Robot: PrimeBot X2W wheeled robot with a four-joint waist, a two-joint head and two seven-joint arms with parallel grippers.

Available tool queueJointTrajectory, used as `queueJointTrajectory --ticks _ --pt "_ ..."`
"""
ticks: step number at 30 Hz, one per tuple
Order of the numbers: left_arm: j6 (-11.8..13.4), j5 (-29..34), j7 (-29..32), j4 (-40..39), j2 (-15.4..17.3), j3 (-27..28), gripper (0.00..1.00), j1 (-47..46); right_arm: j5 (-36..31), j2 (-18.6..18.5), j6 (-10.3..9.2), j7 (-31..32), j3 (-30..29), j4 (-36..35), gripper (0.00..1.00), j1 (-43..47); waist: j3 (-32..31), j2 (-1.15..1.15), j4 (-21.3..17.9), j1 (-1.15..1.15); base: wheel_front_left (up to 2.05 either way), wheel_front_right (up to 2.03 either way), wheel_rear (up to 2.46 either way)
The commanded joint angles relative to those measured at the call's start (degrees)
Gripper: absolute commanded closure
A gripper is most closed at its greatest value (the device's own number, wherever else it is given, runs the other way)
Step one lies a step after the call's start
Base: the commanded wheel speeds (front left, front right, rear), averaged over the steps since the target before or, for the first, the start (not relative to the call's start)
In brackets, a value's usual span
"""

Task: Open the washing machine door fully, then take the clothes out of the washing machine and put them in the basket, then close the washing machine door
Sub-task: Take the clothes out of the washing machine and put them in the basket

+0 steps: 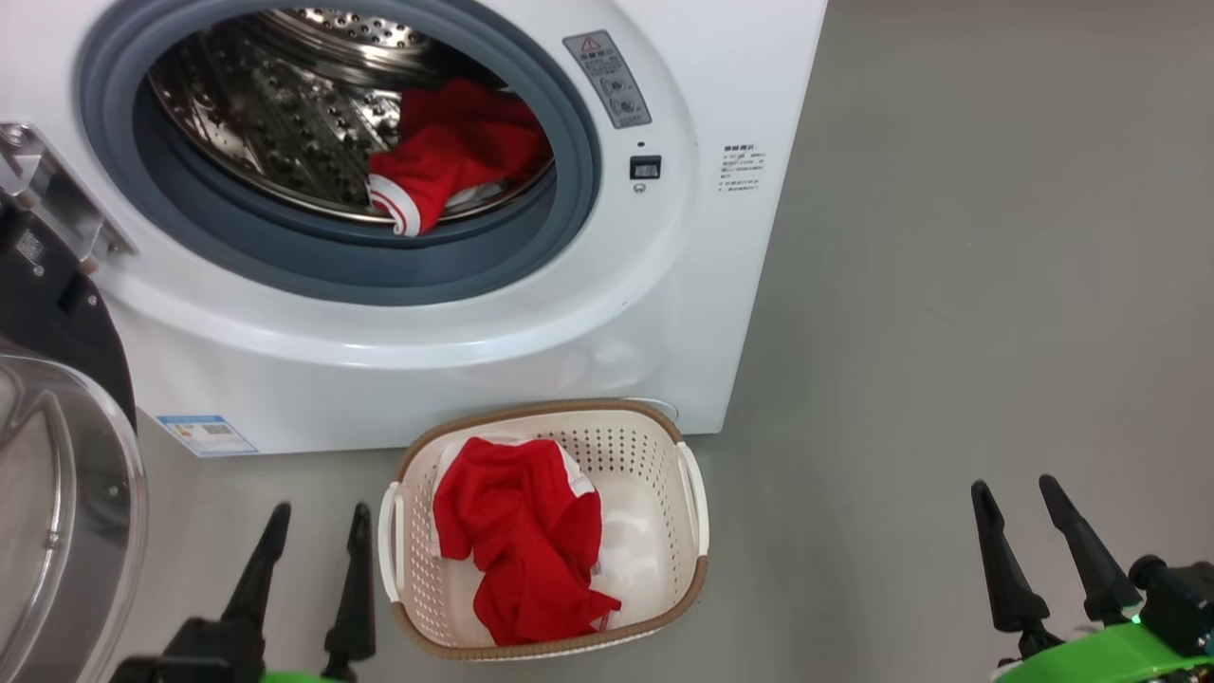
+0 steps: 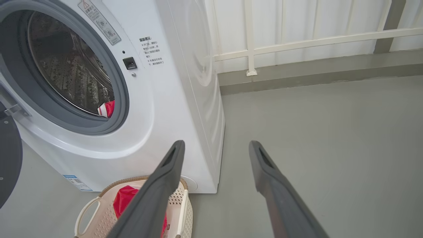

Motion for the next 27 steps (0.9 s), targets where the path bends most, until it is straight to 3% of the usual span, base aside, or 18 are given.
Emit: queueJointTrajectory --ticks 1,17,27 --pt "0.3 -0.5 -0.3 -0.9 0.6 1.6 0.0 -3.2 -0.5 -0.7 0.36 -0.4 1.0 -1.4 0.0 -2.3 1.1 0.0 0.1 0.0 0.0 0.0 0.0" --pt "1.1 -0.4 -0.3 15.3 0.6 0.0 0.0 -29.1 -0.1 0.6 0.36 -0.4 2.6 -2.3 0.0 -9.1 12.7 0.0 -3.6 0.0 0.0 0.0 0.0" --pt "1.4 1.9 -0.3 31.9 4.8 1.2 0.0 -48.7 0.4 2.5 0.36 -0.4 2.8 -2.7 0.0 -13.7 20.6 0.0 -8.7 0.0 0.0 0.0 0.0"
